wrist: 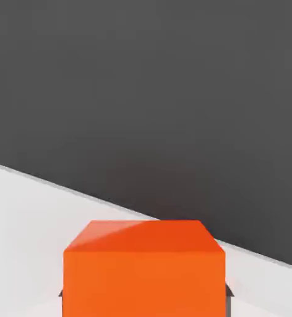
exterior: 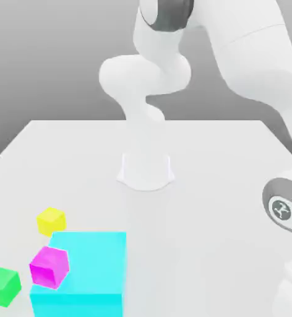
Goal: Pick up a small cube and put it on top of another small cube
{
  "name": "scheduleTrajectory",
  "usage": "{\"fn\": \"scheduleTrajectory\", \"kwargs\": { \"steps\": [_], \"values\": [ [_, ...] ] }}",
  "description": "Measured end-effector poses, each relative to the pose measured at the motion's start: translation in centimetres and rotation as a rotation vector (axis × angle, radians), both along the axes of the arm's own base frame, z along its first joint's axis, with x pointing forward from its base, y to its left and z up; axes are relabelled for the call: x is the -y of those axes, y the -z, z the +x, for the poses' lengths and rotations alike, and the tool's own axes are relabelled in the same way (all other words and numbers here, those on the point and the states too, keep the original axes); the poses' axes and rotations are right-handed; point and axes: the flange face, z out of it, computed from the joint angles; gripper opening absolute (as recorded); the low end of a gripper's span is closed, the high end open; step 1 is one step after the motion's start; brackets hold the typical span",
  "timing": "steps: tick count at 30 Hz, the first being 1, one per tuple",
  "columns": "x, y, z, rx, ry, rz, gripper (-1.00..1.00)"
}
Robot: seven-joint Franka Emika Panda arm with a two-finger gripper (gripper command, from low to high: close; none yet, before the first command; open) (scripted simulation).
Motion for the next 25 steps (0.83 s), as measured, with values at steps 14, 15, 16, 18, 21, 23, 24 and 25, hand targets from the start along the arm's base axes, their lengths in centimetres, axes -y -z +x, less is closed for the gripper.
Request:
{"fn": "scheduleTrajectory", "kwargs": {
  "steps": [14, 15, 16, 18, 21, 23, 24, 25],
  "values": [
    [25.9, -13.0, 2.2, 0.006, 0.427, -0.051, -1.00],
    [28.4, -13.7, 1.7, 0.005, 0.473, -0.048, -1.00],
    [30.9, -14.4, 1.0, 0.004, 0.520, -0.044, -1.00],
    [36.1, -15.8, -0.9, 0.002, 0.621, -0.031, -1.00],
    [45.5, -14.6, -4.5, -0.001, 0.811, -0.006, -1.00],
    [46.5, -13.3, -5.1, -0.001, 0.831, -0.002, 1.00],
    [46.5, -13.3, -5.1, -0.001, 0.831, -0.002, 1.00],
    [46.5, -13.3, -5.1, -0.001, 0.831, -0.002, 1.00]
  ]
}}
